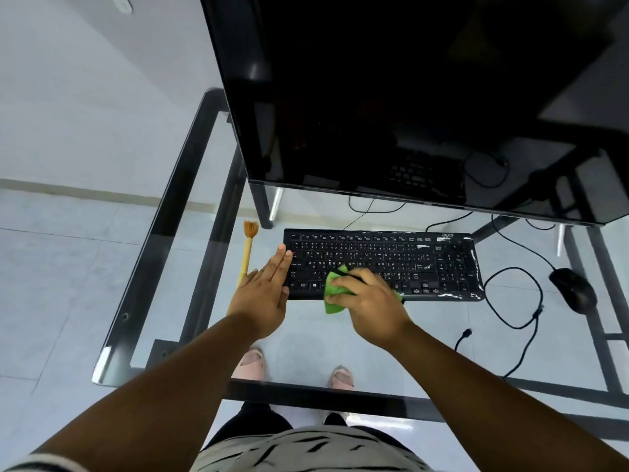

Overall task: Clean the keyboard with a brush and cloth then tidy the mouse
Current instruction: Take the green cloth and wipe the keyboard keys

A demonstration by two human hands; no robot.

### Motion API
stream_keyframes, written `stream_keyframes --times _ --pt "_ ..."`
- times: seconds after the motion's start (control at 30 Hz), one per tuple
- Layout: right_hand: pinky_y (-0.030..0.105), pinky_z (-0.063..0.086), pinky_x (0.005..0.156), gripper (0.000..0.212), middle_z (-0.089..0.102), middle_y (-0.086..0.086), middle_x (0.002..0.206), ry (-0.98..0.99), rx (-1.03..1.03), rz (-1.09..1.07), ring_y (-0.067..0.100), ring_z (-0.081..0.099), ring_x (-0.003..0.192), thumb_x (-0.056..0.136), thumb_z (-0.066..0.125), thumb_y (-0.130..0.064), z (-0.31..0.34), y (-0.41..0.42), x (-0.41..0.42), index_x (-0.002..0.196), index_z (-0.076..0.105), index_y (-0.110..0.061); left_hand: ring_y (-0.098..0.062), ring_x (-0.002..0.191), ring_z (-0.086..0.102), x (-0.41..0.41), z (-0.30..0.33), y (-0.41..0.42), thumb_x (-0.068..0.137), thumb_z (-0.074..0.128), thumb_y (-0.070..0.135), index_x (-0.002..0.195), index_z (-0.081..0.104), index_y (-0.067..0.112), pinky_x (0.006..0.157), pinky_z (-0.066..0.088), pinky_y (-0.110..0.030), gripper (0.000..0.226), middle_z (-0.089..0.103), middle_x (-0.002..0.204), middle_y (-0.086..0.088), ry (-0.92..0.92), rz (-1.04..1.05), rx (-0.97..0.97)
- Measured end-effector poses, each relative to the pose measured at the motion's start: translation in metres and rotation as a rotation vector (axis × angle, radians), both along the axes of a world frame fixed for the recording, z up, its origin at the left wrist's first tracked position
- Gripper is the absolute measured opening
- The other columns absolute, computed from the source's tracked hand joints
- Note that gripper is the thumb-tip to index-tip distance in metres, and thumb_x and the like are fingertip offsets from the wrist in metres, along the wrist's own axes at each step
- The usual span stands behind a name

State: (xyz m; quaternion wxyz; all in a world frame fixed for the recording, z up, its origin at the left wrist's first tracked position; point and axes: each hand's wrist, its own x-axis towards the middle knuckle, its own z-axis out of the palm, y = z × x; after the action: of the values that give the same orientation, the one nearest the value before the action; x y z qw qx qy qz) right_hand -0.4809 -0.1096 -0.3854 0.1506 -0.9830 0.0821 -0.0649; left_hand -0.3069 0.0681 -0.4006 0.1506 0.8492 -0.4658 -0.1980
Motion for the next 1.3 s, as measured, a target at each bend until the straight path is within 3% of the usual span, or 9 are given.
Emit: stream_keyframes --times 0.33,0.53,0.7,0.93,1.1,1.2,1.3 --pt "0.043 0.052 0.09 0.053 0.063 -0.004 0.126 0.007 0.021 0.0 0.023 0.042 0.114 0.073 0.065 0.006 0.001 0.016 0.018 0.115 0.07 -0.026 -0.014 0.143 0.029 0.004 0.002 0.001 0.101 0.03 0.03 0.155 -0.005 0.024 0.116 0.022 -0.035 0.064 -0.016 0.16 0.012 -0.005 -0.029 -0.014" --pt "0.046 0.055 0.082 0.045 0.068 -0.006 0.117 0.013 -0.035 0.001 0.027 0.049 0.111 0.062 0.071 0.008 -0.003 -0.016 -0.018 0.092 0.077 -0.026 -0.014 0.144 0.027 0.008 0.005 0.002 0.101 0.029 0.033 0.155 -0.006 0.025 0.116 0.024 -0.035 0.064 -0.015 0.16 0.013 0.002 -0.057 -0.002" --pt "0.042 0.056 0.079 0.042 0.071 -0.003 0.109 -0.094 -0.021 -0.058 0.027 0.054 0.101 0.064 0.071 0.011 0.005 -0.019 -0.026 0.092 0.077 -0.019 -0.013 0.144 0.027 0.008 0.003 0.003 0.101 0.029 0.034 0.155 -0.005 0.026 0.116 0.026 -0.036 0.064 -0.014 0.16 0.014 0.006 -0.058 -0.014" --pt "0.044 0.055 0.085 0.042 0.065 -0.007 0.124 -0.023 -0.012 0.071 0.03 0.056 0.113 0.075 0.066 -0.001 -0.002 0.015 0.017 0.107 0.071 -0.026 -0.015 0.14 0.033 0.005 0.003 0.0 0.1 0.033 0.031 0.155 -0.002 0.025 0.113 0.028 -0.036 0.065 -0.011 0.16 0.014 0.01 -0.021 -0.028" --pt "0.04 0.054 0.08 0.037 0.066 -0.011 0.119 -0.006 -0.103 0.07 0.022 0.048 0.111 0.079 0.05 -0.012 0.0 -0.007 -0.009 0.099 0.074 -0.03 -0.015 0.143 0.029 0.002 0.002 0.0 0.1 0.033 0.028 0.155 -0.002 0.025 0.116 0.022 -0.036 0.065 -0.011 0.16 0.013 0.017 0.005 -0.028" --pt "0.043 0.056 0.076 0.034 0.068 -0.007 0.113 0.003 -0.077 0.027 0.023 0.048 0.106 0.07 0.068 -0.001 0.0 -0.018 -0.024 0.093 0.076 -0.025 -0.013 0.145 0.024 0.002 0.0 0.0 0.1 0.032 0.028 0.155 -0.003 0.026 0.118 0.018 -0.035 0.065 -0.012 0.16 0.014 0.022 -0.003 -0.026" --pt "0.044 0.056 0.075 0.033 0.066 -0.005 0.115 0.0 -0.027 0.015 0.027 0.052 0.104 0.076 0.066 -0.002 0.002 -0.014 -0.014 0.099 0.074 -0.024 -0.015 0.144 0.026 0.004 -0.001 -0.001 0.1 0.036 0.026 0.155 0.001 0.023 0.116 0.02 -0.035 0.065 -0.008 0.161 0.011 0.05 -0.007 -0.037"
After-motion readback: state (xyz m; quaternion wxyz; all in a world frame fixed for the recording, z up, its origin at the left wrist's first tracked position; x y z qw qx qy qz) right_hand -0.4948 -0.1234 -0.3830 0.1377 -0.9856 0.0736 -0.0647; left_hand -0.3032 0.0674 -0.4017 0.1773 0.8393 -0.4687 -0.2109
